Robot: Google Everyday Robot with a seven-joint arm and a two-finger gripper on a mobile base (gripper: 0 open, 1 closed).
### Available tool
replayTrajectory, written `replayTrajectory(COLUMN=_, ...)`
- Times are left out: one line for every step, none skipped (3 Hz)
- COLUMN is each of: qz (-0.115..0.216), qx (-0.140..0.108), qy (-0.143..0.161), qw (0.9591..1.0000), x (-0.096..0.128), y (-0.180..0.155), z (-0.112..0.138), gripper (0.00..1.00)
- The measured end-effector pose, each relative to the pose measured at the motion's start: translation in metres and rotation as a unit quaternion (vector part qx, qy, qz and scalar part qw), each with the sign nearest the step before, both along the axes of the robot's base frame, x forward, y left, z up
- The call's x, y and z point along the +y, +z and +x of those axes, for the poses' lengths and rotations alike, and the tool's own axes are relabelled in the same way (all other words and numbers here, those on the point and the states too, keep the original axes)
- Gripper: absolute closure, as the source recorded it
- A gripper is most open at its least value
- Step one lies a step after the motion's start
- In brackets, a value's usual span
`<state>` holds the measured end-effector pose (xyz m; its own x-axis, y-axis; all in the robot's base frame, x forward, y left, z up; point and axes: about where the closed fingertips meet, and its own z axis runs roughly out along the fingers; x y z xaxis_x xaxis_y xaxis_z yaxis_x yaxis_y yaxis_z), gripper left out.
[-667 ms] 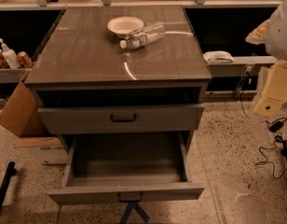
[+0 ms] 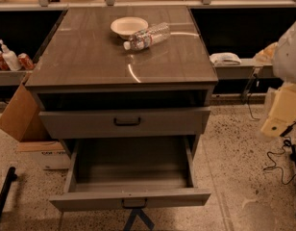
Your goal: Close middle drawer
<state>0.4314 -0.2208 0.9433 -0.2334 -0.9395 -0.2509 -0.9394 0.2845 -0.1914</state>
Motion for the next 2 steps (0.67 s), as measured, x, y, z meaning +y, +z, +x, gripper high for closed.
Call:
replayTrajectory(qz=0.046, qx=0.053, qy=0.002, qw=0.9975, x=0.002, y=-0.074, z=-0.022, gripper=0.0)
replayTrajectory(qz=0.079, qx=0.113, qy=0.004, qw=0.9905, x=0.012, y=-0.14, z=-0.046, gripper=0.0)
